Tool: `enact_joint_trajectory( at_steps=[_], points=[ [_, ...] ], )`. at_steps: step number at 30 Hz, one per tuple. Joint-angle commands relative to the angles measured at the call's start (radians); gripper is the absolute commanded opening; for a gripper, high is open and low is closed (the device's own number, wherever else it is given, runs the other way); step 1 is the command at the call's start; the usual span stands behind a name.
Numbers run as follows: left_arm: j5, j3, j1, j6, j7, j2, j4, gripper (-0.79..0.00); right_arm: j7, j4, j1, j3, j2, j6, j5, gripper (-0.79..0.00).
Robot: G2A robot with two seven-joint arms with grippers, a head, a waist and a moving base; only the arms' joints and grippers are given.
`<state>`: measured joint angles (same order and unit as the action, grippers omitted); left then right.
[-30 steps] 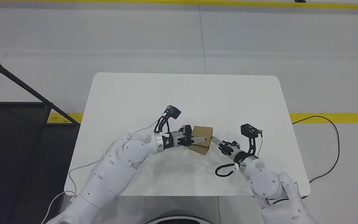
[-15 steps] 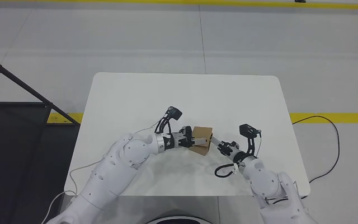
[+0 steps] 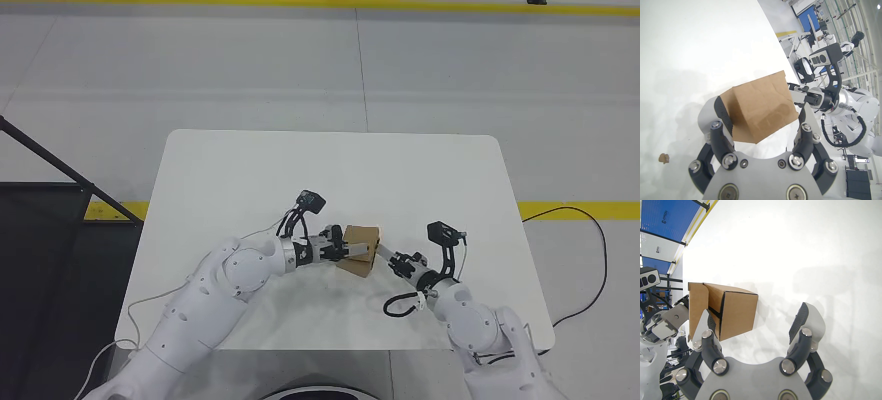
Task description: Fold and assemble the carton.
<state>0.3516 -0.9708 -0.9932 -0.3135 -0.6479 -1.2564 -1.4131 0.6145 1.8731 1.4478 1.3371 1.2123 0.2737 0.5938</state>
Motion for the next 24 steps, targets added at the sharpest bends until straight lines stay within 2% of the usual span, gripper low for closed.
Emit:
enact_joint_trajectory(
  at_steps=[1,11,18,24],
  points=[
    [0.002,0.002,0.001,0.002,0.0,-0.001,0.003,-0.256,0.0,0.0,-0.001,0.0,0.0,0.0,0.0,0.0],
    [0.021,0.01,0.008,0.033,0.005,-0.004,0.006,-0.228,-0.007,0.011,0.011,0.008,-0.002,0.004,0.003,0.0],
    [0.019,0.005,0.005,0.028,0.007,-0.004,0.003,-0.16,-0.068,0.042,0.073,0.075,-0.006,0.015,-0.036,0.0],
    [0.017,0.006,0.006,0.025,0.007,-0.005,0.004,-0.145,-0.15,0.104,0.134,0.111,-0.005,-0.002,-0.062,0.0]
  ],
)
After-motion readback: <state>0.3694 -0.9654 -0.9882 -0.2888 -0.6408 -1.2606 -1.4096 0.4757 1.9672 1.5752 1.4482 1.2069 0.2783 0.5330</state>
